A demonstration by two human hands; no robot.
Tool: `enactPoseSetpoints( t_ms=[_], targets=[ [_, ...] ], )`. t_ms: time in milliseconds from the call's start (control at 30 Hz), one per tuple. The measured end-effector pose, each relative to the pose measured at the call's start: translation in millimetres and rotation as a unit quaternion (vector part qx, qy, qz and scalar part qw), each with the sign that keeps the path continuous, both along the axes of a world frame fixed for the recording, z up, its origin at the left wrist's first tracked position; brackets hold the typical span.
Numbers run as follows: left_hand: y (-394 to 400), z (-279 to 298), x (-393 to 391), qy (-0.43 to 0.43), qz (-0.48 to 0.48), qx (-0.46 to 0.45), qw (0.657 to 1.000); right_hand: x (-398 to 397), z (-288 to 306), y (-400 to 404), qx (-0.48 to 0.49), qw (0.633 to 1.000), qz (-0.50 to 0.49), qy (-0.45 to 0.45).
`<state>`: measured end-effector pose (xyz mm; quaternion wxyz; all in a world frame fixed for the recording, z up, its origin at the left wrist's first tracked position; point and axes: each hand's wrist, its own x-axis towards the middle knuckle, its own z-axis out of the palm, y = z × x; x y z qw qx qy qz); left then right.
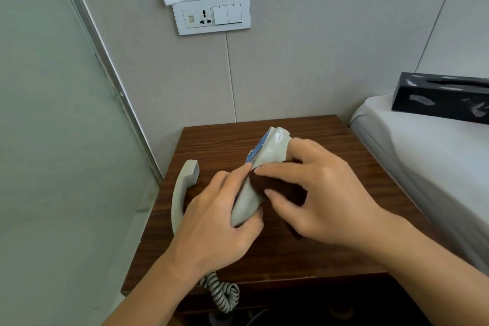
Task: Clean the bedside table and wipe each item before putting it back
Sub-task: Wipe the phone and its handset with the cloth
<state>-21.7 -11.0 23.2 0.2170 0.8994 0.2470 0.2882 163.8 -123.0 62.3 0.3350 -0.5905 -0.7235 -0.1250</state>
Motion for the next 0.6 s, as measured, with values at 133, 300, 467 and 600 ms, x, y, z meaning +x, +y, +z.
enactPoseSetpoints(
  t_ms=[133, 300, 467, 600],
  targets=[
    [0.5, -1.2, 0.5, 0.02, 0.015, 0.035, 0.999, 34.2, 18.8, 30.8, -0.006, 0.991, -0.13, 0.004],
    [-2.5, 0.8, -2.5, 0.021, -0.004, 0.021, 1.0, 9.5, 30.6, 14.9, -0.048, 0.995, -0.035, -0.08],
    [0.7, 0.0, -2.9, 0.014, -0.002, 0.024, 1.0, 17.2, 29.6, 17.5, -0.056, 0.998, -0.013, -0.031],
    [1.7, 2.9, -2.2, 0.004, 0.006, 0.021, 1.0, 37.8, 33.4, 43.5, -0.04, 0.992, -0.124, 0.003]
  ],
)
